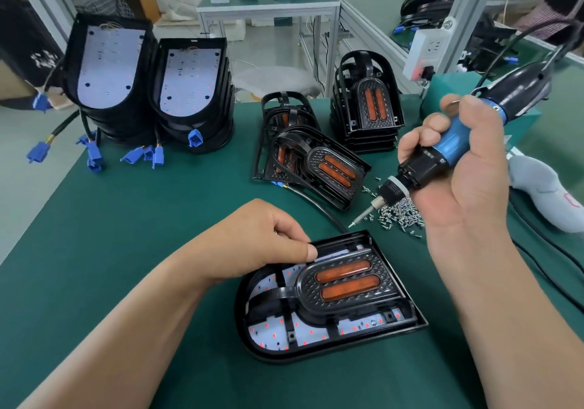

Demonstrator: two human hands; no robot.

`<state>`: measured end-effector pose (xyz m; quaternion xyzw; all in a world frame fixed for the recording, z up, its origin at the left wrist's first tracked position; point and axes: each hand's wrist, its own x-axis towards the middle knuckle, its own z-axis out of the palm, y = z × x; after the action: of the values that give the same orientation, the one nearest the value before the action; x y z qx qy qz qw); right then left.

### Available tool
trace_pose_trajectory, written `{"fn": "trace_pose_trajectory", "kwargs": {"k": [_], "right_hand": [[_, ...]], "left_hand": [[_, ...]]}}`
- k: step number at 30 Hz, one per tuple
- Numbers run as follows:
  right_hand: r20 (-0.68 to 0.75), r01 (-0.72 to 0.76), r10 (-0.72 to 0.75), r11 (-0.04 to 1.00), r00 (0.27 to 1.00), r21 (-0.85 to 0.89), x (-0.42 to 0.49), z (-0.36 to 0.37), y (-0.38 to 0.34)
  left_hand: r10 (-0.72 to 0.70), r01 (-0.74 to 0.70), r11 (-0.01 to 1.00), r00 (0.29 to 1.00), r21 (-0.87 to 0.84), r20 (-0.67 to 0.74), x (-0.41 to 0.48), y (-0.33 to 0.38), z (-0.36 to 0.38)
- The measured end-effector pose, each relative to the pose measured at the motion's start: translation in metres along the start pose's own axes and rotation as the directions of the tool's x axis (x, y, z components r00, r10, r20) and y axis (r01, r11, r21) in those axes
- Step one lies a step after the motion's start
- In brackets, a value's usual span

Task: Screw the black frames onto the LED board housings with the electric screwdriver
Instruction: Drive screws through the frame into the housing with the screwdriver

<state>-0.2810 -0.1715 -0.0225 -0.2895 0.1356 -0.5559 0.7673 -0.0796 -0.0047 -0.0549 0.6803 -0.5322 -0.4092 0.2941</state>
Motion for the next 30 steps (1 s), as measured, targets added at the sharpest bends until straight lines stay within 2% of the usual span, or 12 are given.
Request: {"fn": "trace_pose_trajectory", "kwargs": {"k": [15, 30], "right_hand": [[0.169, 0.003, 0.033, 0.979, 0.985, -0.205, -0.0057, 0.0018, -0.002], [0.199, -0.006, 0.067, 0.956, 0.978, -0.294, -0.009, 0.0079, 0.0039]], "left_hand": [[-0.001, 0.001, 1.0, 1.0, -0.012, -0.029, 0.0003, -0.0021, 0.0024], [0.019, -0.019, 1.0, 1.0, -0.016, -0.017, 0.0006, -0.0001, 0.0028]]}}
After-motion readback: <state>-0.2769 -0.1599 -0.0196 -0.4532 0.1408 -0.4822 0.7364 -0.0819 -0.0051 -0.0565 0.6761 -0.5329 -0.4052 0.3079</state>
